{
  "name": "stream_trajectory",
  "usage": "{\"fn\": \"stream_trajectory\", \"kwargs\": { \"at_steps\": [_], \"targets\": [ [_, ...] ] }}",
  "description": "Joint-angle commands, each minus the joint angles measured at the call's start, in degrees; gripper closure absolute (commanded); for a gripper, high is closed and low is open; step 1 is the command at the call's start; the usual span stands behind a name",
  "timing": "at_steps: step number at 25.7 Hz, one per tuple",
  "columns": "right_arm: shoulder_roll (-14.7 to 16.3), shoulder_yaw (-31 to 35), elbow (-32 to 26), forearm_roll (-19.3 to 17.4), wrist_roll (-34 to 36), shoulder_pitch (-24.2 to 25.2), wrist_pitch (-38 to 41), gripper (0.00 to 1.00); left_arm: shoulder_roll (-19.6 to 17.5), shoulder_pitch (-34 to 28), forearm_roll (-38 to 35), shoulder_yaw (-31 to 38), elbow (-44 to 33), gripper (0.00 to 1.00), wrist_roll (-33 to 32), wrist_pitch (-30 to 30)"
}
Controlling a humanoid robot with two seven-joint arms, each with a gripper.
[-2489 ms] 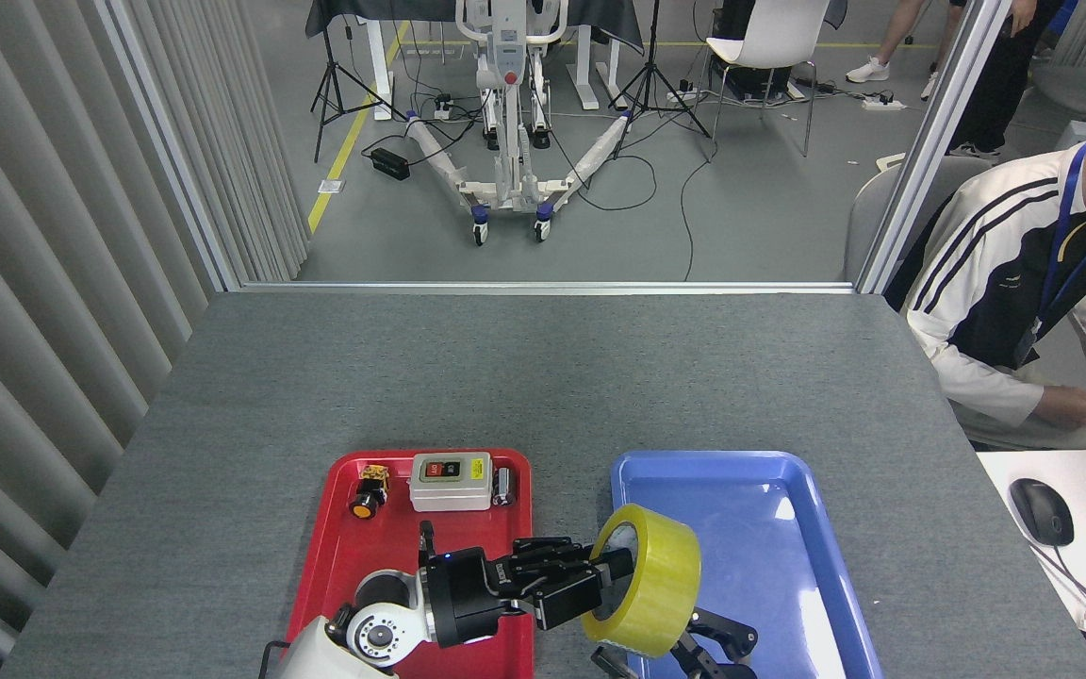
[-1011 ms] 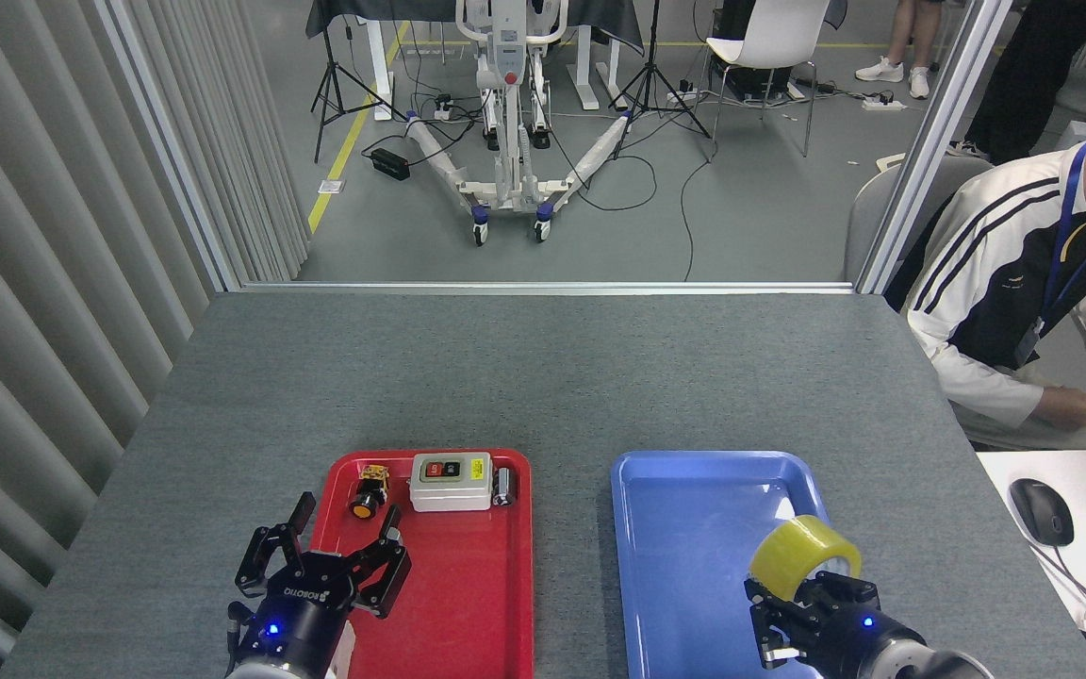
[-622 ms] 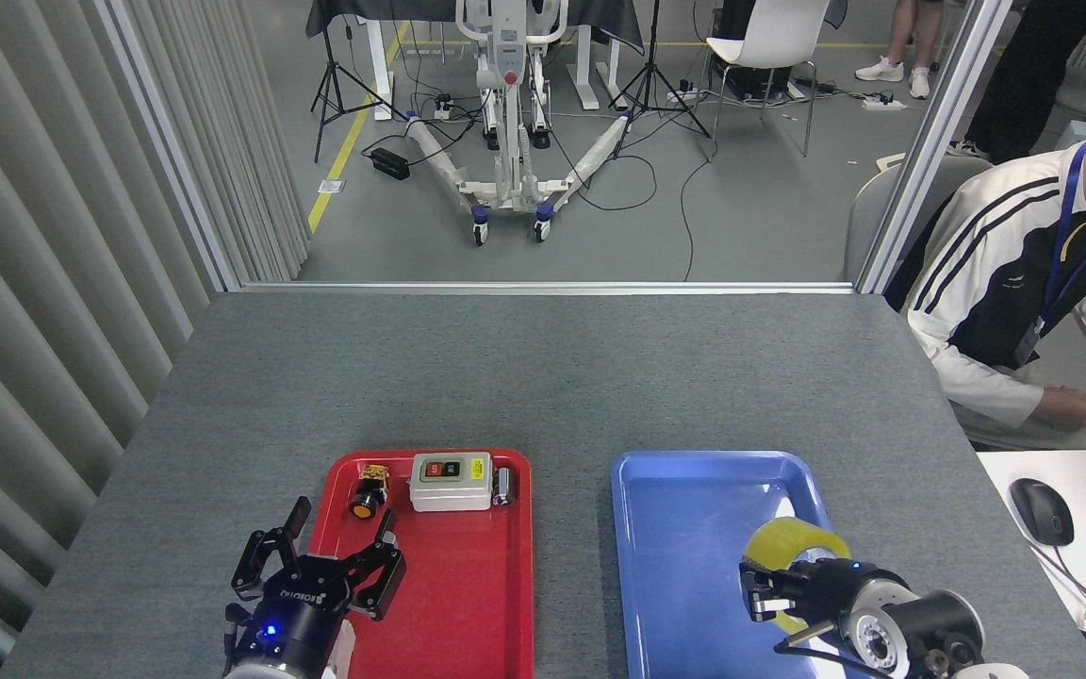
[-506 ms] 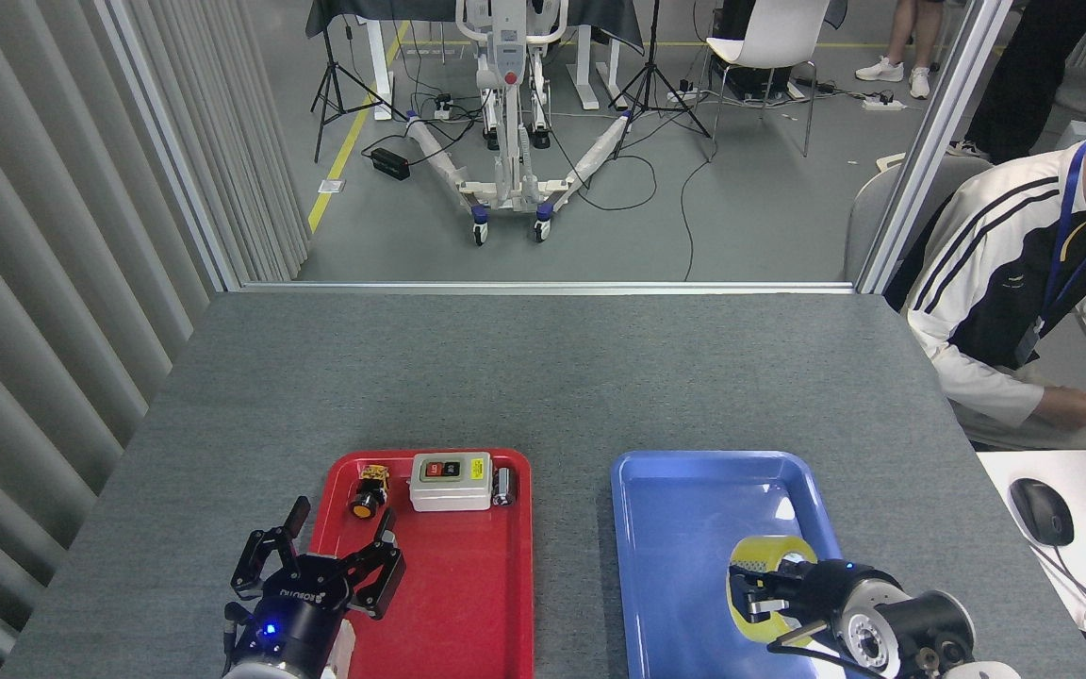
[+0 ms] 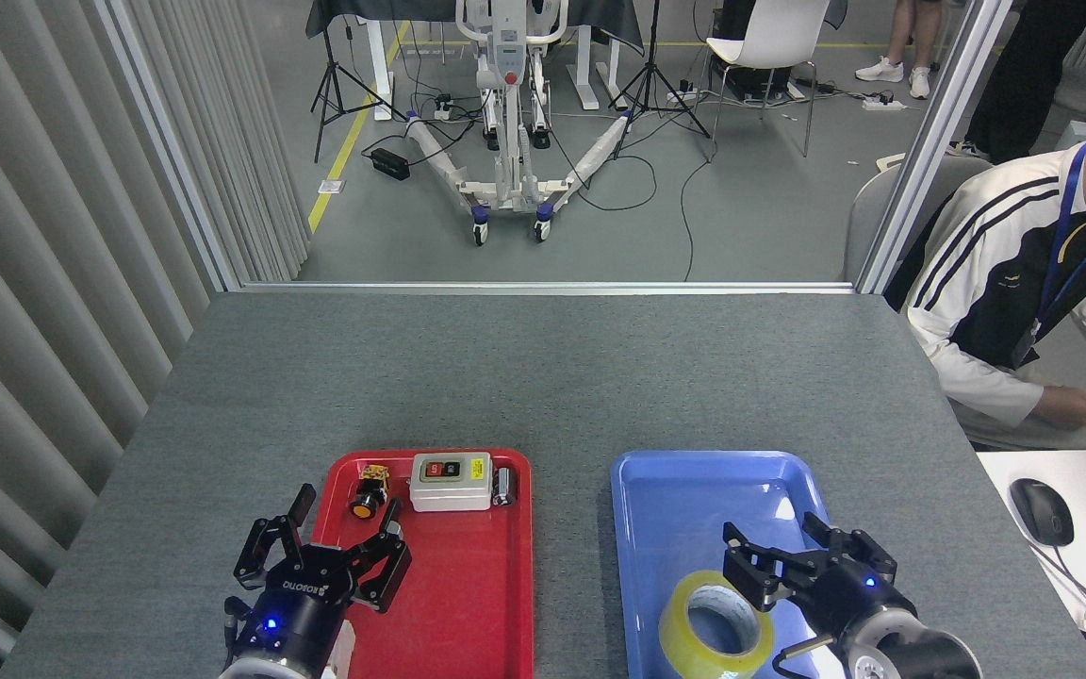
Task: Place and move tape with both arms
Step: 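Open the right gripper and lift it away from the tape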
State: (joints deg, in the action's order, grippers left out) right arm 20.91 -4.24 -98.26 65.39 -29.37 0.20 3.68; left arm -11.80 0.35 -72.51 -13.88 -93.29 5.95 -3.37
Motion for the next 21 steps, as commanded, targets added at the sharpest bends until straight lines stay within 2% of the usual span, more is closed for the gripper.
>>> {"fn": "stream_trajectory", "kwargs": {
  "at_steps": [1,4,6,8,10,21],
  "targets": [
    [0.10,2.75,0.08,0.00,15.22,4.55,-0.25,0.00,-0.07,0.00,0.09,0.09,-0.14,0.00,0.03,0.29],
    [0.10,3.89,0.79,0.44,24.36,7.63,-0.69,0.00,-0.16,-0.09,0.09,0.09,-0.05,0.00,0.03,0.29],
    [-0.26,3.98,0.87,2.64,27.26,8.24,-1.30,0.00,-0.16,-0.09,0.09,0.09,-0.05,0.00,0.03,0.29],
    [-0.61,4.07,0.87,5.10,27.79,8.68,-2.80,0.00,-0.07,0.00,0.18,0.09,0.13,0.00,0.03,0.29],
    [-0.78,4.07,0.87,6.07,27.88,8.68,-3.68,0.00,0.02,-0.09,0.18,0.09,0.13,0.00,0.03,0.29],
    [-2.01,5.65,1.31,6.07,27.53,8.77,-3.85,0.00,0.37,0.00,0.26,0.17,0.13,0.00,-0.06,0.29]
  ]
}}
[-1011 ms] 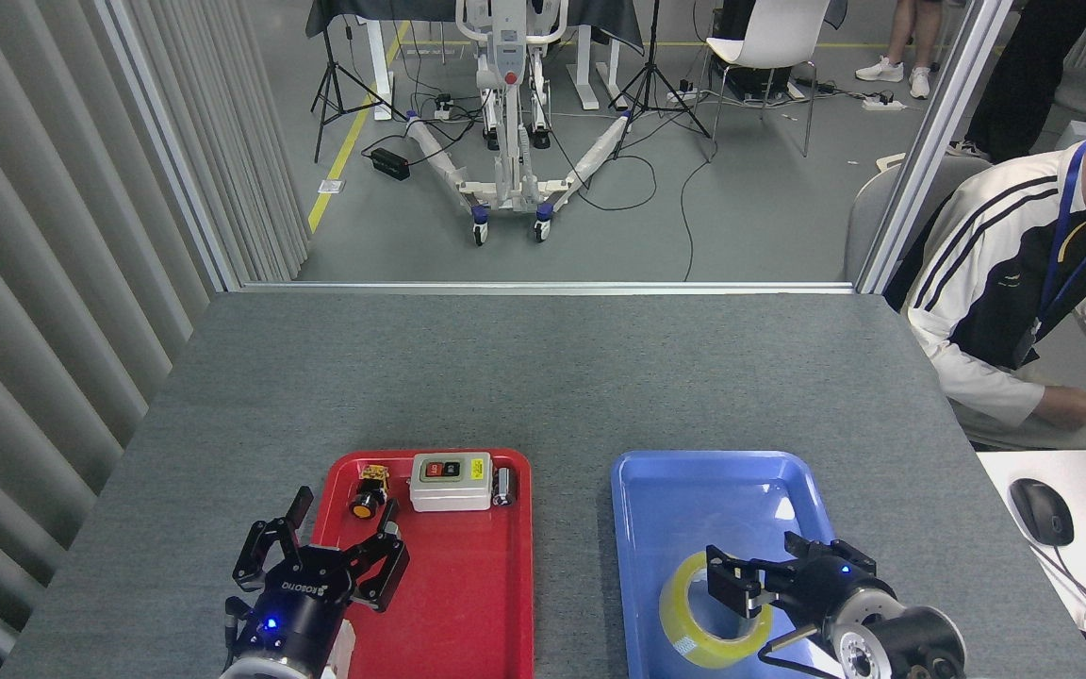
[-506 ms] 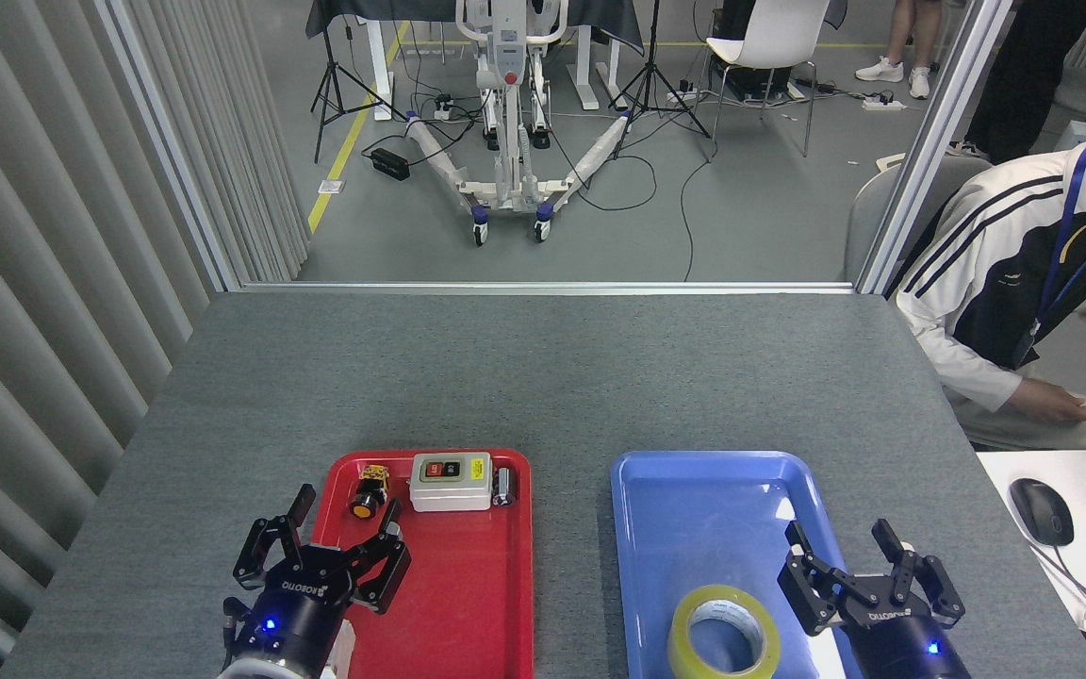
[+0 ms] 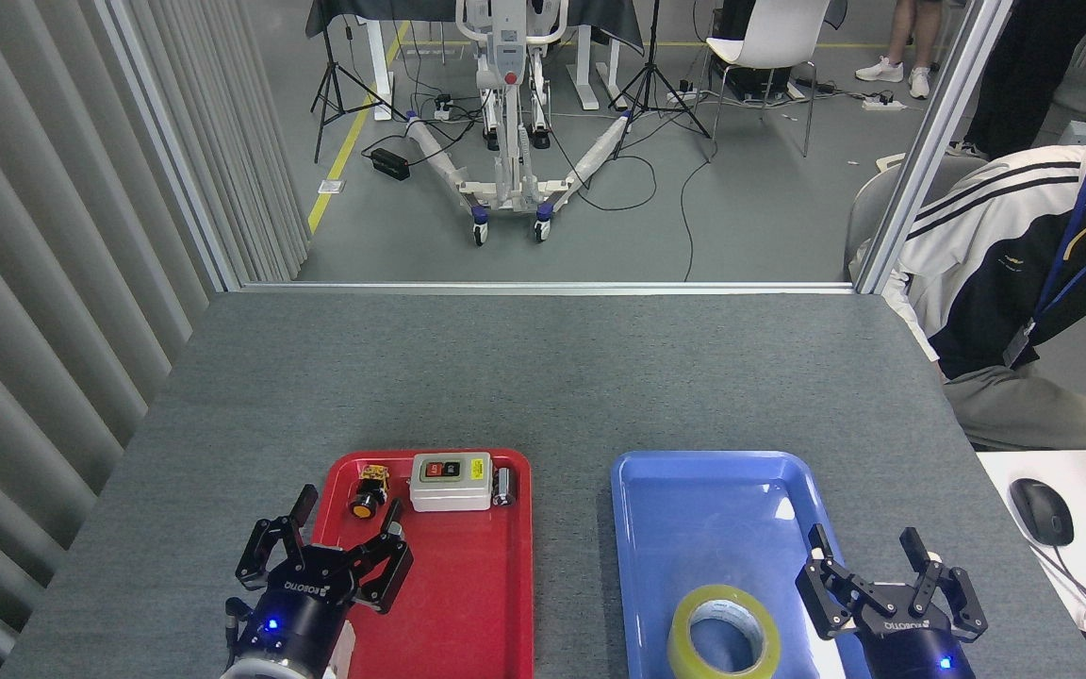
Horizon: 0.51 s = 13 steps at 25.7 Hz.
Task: Place and move tape with both arms
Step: 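Open the right gripper and lift it away from the tape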
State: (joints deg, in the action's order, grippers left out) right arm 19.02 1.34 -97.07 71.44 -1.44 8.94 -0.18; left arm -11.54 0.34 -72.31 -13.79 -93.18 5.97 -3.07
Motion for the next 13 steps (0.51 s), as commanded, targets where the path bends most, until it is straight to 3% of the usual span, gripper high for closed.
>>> {"fn": "stream_trajectory", "kwargs": {
  "at_steps": [1,13],
  "targets": [
    [-0.13,0.06,0.13,0.02,-0.31,0.02,0.00,0.00,0.11,0.01,0.15,0.08,0.02,0.00,0.00,-0.09],
    [0.05,0.06,-0.14,0.02,0.21,-0.16,0.00,0.00,0.20,0.01,0.41,0.17,0.11,0.00,-0.09,-0.36]
  ]
}}
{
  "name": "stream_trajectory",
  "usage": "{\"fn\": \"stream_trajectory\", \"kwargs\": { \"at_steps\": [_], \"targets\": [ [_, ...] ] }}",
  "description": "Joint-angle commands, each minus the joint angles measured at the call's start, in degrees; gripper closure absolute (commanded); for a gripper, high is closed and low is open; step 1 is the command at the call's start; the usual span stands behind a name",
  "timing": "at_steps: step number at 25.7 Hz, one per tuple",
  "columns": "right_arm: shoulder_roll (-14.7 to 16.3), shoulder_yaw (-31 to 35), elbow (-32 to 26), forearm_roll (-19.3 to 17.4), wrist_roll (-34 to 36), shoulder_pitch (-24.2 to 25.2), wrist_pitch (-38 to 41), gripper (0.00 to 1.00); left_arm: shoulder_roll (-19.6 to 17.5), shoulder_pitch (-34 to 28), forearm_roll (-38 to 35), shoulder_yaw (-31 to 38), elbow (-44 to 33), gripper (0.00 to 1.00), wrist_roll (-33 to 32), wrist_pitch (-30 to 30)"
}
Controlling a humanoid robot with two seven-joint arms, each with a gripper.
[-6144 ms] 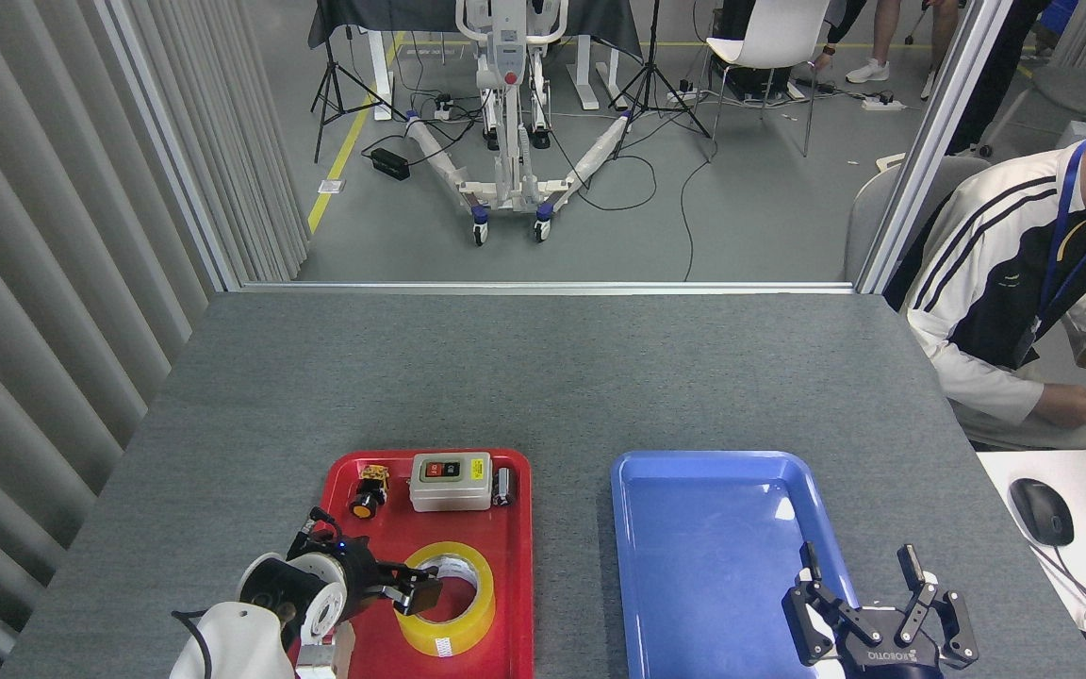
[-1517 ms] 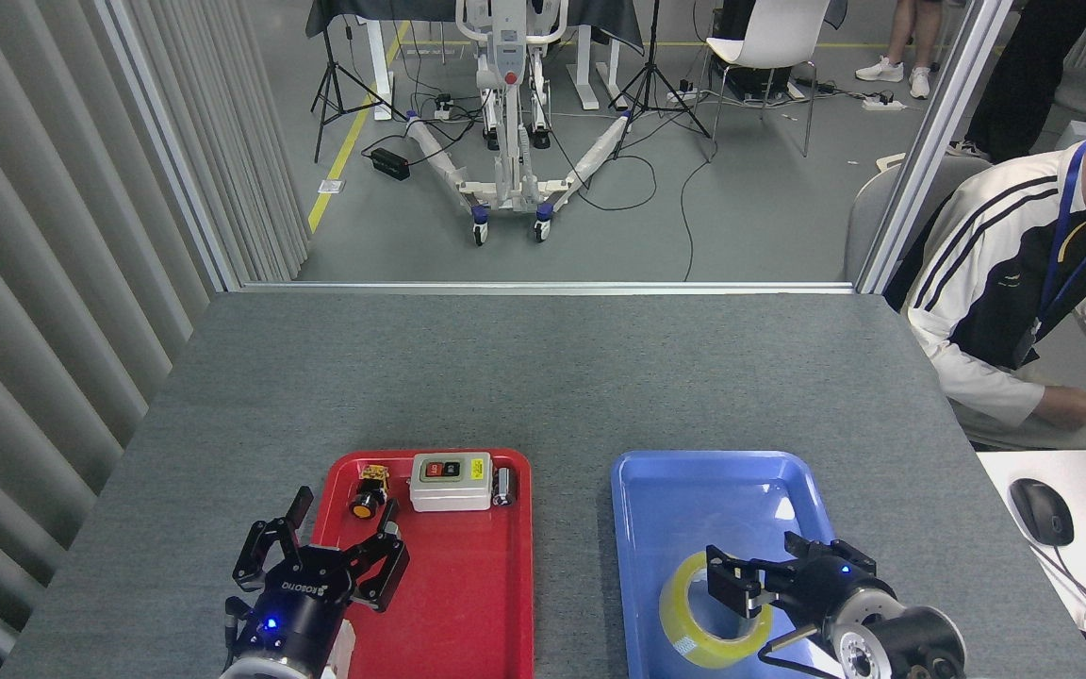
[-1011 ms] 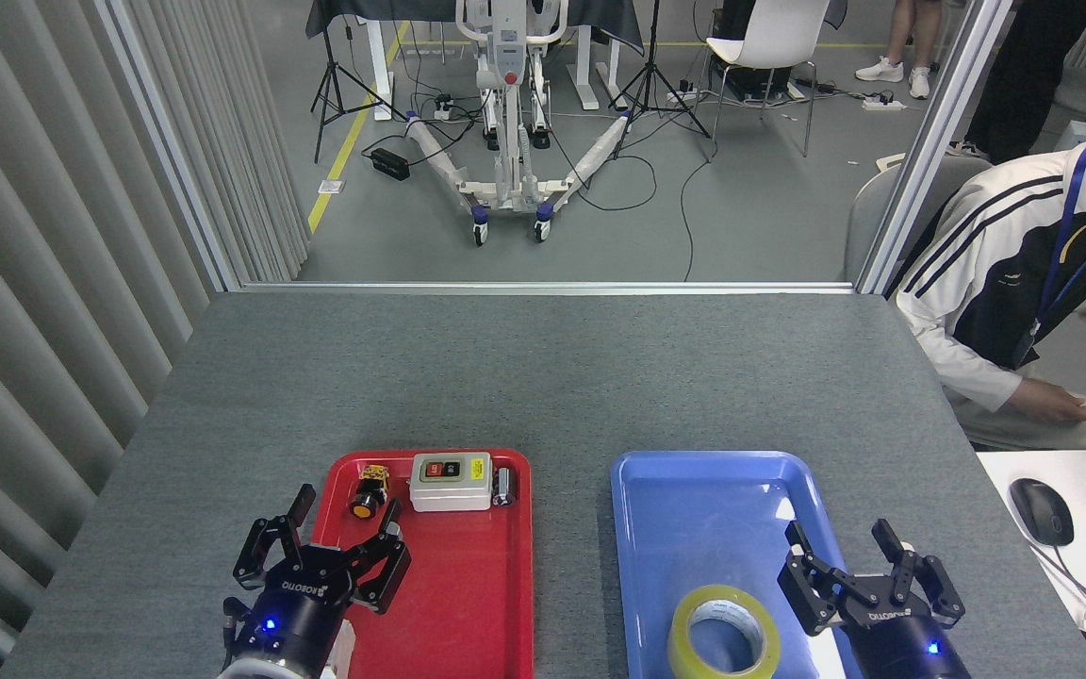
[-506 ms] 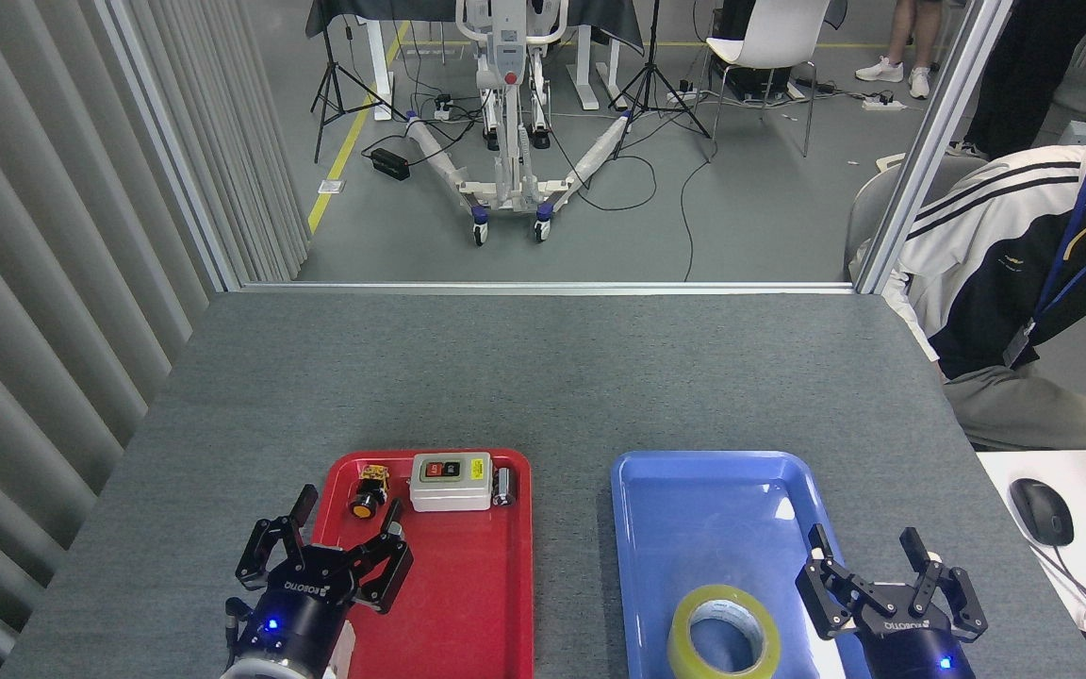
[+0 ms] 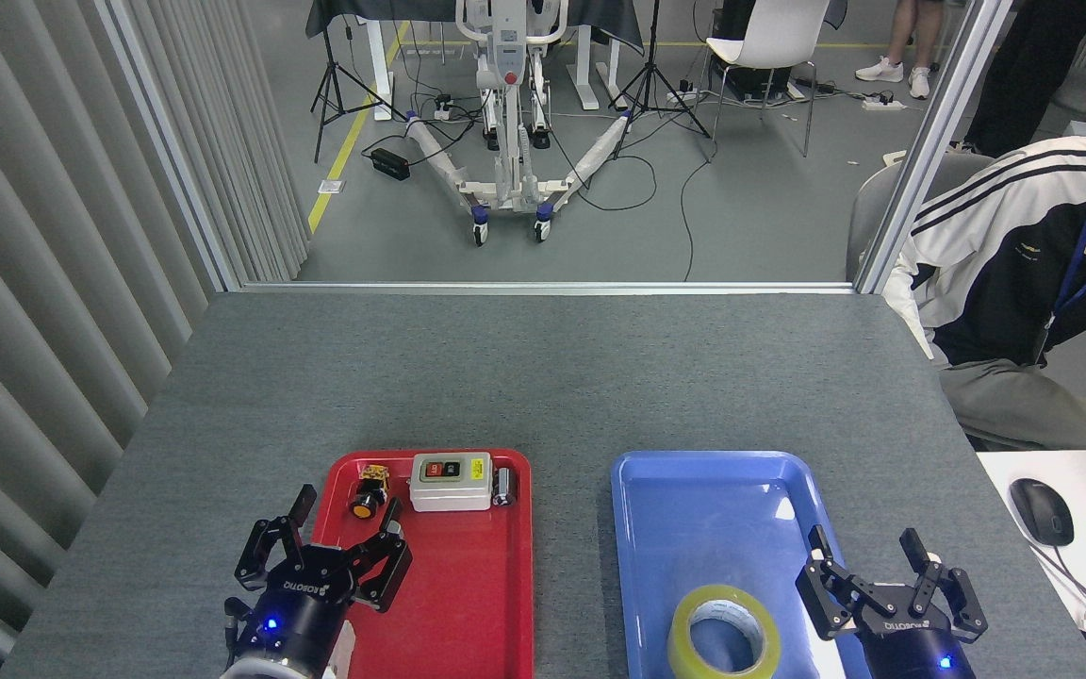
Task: Place and move tape with both arms
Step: 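Open the right gripper and lift it away from the tape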
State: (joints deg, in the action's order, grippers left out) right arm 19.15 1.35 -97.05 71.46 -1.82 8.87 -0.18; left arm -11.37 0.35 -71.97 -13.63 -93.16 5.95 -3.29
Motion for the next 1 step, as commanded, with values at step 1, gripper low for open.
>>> {"fn": "stream_trajectory", "kwargs": {
  "at_steps": [1],
  "targets": [
    [-0.17,0.06,-0.16,0.00,0.76,0.00,0.01,0.00,0.03,0.00,0.08,0.09,0.08,0.00,-0.07,-0.23]
  ]
}}
